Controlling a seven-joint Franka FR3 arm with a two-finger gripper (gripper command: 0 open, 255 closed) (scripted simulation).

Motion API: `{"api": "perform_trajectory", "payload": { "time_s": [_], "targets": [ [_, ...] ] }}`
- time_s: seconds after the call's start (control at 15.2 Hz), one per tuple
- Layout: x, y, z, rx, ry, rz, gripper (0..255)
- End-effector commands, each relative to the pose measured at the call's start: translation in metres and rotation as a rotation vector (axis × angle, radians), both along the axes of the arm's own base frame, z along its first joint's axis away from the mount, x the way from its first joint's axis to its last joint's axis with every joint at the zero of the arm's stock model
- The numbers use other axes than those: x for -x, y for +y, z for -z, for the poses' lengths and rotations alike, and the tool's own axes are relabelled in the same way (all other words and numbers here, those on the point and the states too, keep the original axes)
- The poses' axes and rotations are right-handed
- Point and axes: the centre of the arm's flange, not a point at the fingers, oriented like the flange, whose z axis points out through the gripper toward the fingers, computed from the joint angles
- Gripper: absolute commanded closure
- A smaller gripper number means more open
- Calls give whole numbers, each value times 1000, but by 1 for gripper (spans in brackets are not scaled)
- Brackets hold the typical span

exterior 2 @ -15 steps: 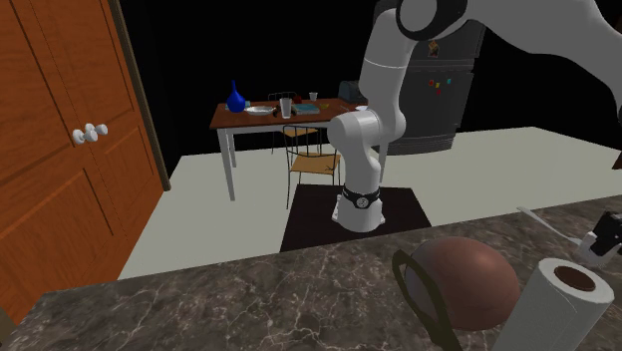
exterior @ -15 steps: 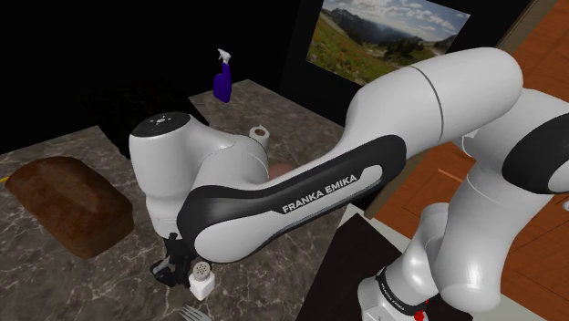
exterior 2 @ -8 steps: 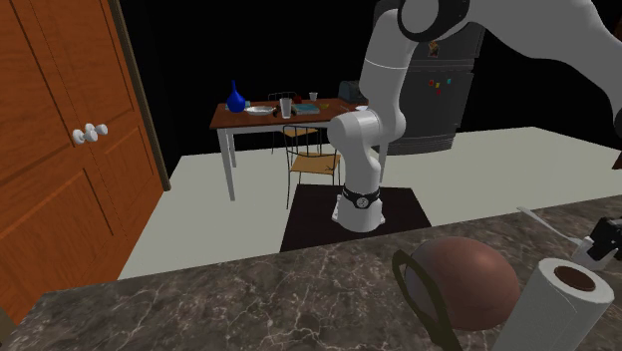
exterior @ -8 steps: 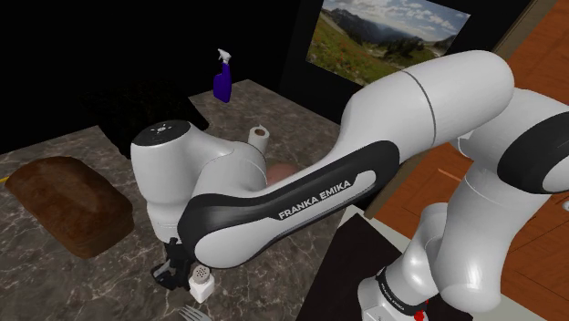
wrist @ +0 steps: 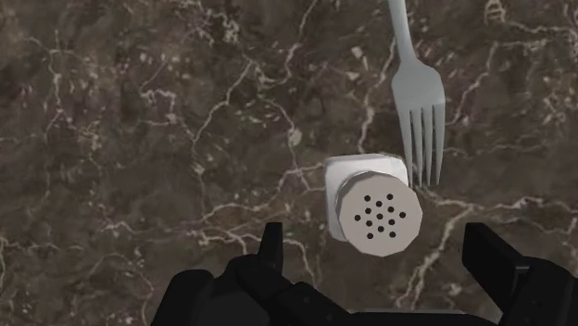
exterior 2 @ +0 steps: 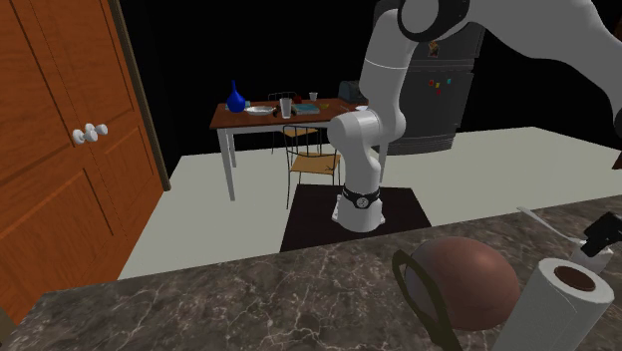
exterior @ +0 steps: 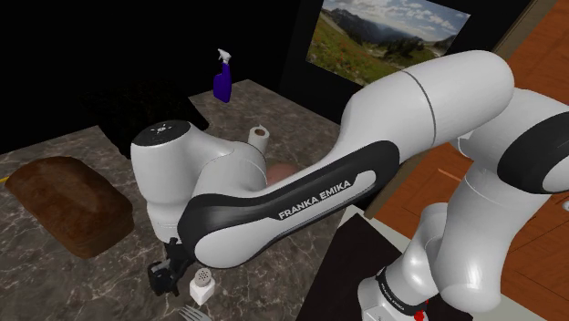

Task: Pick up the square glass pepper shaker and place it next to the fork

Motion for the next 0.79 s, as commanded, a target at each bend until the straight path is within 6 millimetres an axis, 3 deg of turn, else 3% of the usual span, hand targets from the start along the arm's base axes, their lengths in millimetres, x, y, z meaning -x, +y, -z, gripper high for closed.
{"api": "perform_trajectory", "payload": {
  "time_s": [0.0,0.2,0.73],
  "targets": [
    [-2,1,-13,0,0,0,0],
    [-9,3,-49,0,0,0,0],
    [-9,3,-49,0,0,0,0]
  ]
}}
